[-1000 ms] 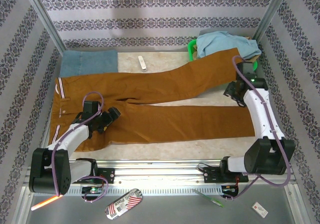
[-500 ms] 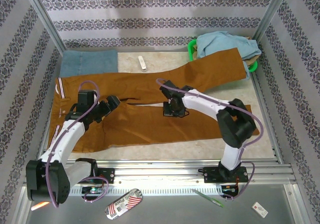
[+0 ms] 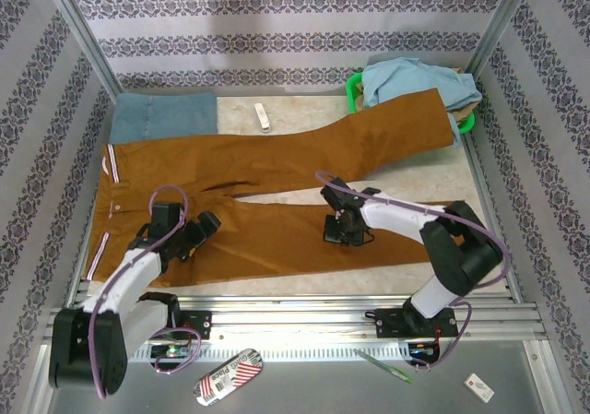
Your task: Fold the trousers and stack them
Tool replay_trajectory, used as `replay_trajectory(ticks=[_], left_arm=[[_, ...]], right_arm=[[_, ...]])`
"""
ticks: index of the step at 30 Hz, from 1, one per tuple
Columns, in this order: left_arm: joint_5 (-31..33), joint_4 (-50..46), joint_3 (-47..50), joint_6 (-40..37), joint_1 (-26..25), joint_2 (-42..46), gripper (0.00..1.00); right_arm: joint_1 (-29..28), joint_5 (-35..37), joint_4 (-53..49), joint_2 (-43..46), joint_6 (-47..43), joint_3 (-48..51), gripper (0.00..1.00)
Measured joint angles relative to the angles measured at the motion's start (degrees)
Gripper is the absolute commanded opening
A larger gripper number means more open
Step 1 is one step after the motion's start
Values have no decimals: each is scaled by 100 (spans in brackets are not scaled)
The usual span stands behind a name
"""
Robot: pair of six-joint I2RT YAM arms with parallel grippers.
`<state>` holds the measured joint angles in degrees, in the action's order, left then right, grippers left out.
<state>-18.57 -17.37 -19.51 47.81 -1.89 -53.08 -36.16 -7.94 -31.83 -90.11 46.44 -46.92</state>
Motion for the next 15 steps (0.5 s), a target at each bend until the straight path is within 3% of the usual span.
replay_trajectory(ticks=[4, 5, 7, 11, 15], left_arm=[[170, -857, 116, 197, 0, 973, 94], [214, -1045, 94, 219, 0, 1156, 94], [262, -1353, -44, 243, 0, 1298, 94], [299, -1519, -778, 216, 0, 868, 96], [326, -1102, -1604, 142, 0, -258, 98]], right_arm=[[-44, -186, -245, 509, 188, 348, 0], [17, -195, -372, 610, 170, 308, 5], [299, -212, -678, 787, 48, 76, 24], [1641, -192, -785, 1093, -407, -804, 61], [2826, -247, -404, 892, -667, -1534, 68]])
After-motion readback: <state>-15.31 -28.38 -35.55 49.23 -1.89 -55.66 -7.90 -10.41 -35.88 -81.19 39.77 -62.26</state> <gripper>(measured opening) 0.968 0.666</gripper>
